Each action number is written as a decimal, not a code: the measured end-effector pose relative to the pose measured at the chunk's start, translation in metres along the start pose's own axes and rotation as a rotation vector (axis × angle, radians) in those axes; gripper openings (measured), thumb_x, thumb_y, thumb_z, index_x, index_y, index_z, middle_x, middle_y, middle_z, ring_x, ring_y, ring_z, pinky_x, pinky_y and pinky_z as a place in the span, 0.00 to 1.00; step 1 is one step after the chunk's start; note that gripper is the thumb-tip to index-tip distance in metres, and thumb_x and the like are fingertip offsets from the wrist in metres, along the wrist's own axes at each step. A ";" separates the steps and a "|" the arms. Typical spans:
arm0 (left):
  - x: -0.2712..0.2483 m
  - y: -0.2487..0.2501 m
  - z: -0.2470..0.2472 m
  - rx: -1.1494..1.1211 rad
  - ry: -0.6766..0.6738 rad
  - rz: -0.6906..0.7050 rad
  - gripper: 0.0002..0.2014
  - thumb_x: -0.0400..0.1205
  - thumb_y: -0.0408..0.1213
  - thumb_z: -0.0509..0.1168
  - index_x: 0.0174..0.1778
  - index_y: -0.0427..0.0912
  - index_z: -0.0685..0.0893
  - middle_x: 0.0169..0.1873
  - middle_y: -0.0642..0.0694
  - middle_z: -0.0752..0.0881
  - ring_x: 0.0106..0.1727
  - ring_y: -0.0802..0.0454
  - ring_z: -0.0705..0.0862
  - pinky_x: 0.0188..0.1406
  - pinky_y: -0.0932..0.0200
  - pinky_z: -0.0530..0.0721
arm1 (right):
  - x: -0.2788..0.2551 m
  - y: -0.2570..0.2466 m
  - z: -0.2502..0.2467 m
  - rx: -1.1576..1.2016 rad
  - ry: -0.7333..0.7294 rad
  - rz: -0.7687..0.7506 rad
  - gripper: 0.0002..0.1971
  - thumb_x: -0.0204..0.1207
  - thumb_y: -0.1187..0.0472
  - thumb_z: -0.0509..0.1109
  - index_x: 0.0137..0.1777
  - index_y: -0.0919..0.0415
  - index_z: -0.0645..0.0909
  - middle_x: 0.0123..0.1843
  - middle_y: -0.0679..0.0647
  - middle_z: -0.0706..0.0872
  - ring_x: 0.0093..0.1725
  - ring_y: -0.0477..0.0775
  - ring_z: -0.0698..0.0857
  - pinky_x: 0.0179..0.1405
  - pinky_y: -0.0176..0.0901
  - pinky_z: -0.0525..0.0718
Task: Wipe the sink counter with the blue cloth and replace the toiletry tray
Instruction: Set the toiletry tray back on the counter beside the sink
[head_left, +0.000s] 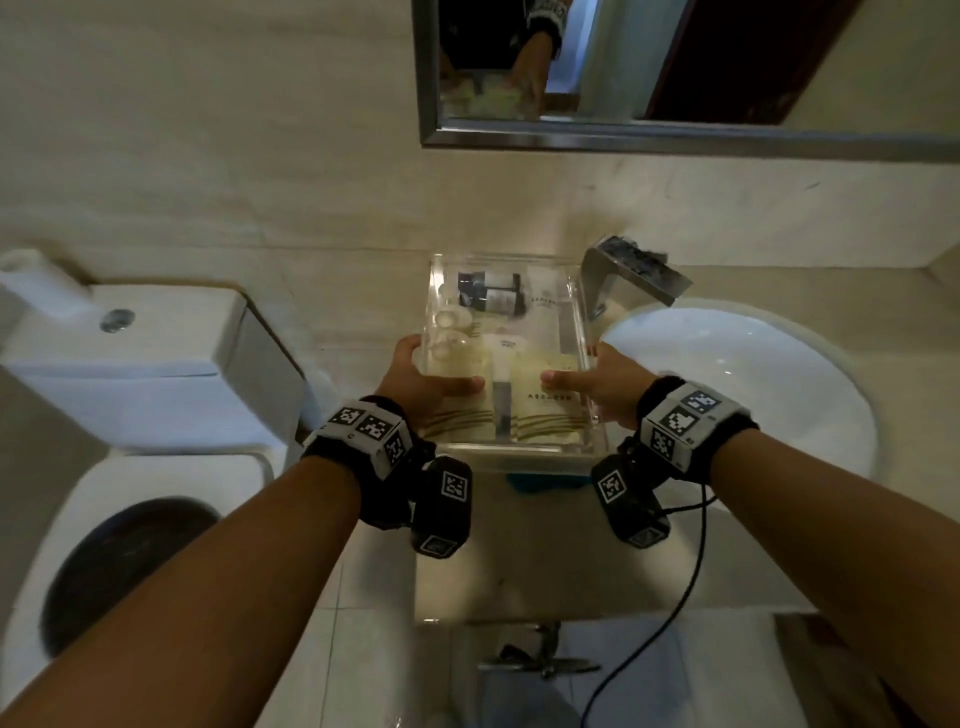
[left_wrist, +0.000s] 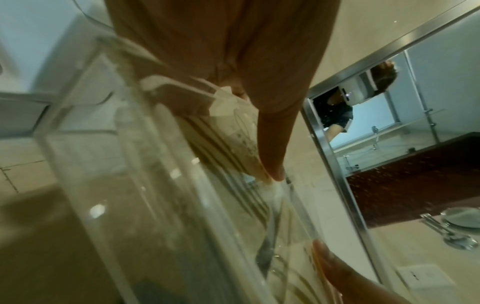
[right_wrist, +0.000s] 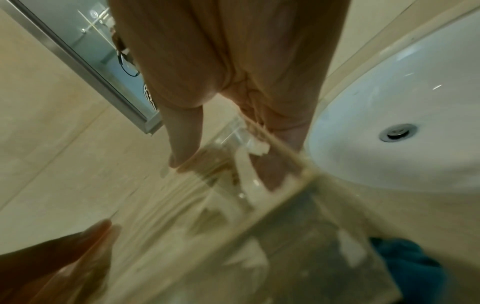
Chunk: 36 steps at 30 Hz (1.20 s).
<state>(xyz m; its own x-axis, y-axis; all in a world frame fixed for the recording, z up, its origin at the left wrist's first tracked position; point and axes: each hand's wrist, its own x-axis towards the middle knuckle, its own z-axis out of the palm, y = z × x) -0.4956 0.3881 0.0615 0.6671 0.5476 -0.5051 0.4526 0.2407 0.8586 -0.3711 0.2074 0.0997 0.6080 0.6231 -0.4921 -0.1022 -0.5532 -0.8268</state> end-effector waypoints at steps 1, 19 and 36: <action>-0.010 -0.001 -0.003 -0.001 -0.012 -0.004 0.44 0.64 0.31 0.81 0.72 0.51 0.65 0.62 0.44 0.78 0.63 0.42 0.79 0.62 0.36 0.81 | -0.012 0.000 0.004 0.005 0.013 -0.005 0.12 0.72 0.60 0.73 0.55 0.59 0.80 0.52 0.56 0.88 0.54 0.59 0.87 0.54 0.53 0.86; -0.127 0.009 0.046 0.164 -0.118 0.109 0.53 0.61 0.37 0.83 0.79 0.50 0.60 0.66 0.46 0.77 0.65 0.41 0.78 0.64 0.40 0.80 | -0.155 0.029 -0.026 0.140 0.156 0.022 0.37 0.65 0.60 0.79 0.72 0.59 0.66 0.62 0.63 0.84 0.59 0.64 0.85 0.57 0.66 0.84; -0.169 0.040 0.292 0.119 -0.207 0.143 0.46 0.63 0.29 0.82 0.74 0.49 0.65 0.59 0.45 0.83 0.59 0.41 0.84 0.61 0.39 0.83 | -0.235 0.117 -0.243 0.187 0.312 0.025 0.43 0.73 0.68 0.72 0.81 0.53 0.49 0.67 0.66 0.80 0.44 0.54 0.85 0.29 0.43 0.83</action>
<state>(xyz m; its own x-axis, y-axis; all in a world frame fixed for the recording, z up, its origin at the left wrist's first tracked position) -0.4177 0.0711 0.1562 0.8305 0.3905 -0.3973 0.4035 0.0700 0.9123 -0.3345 -0.1383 0.1845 0.8114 0.3959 -0.4300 -0.2447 -0.4380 -0.8650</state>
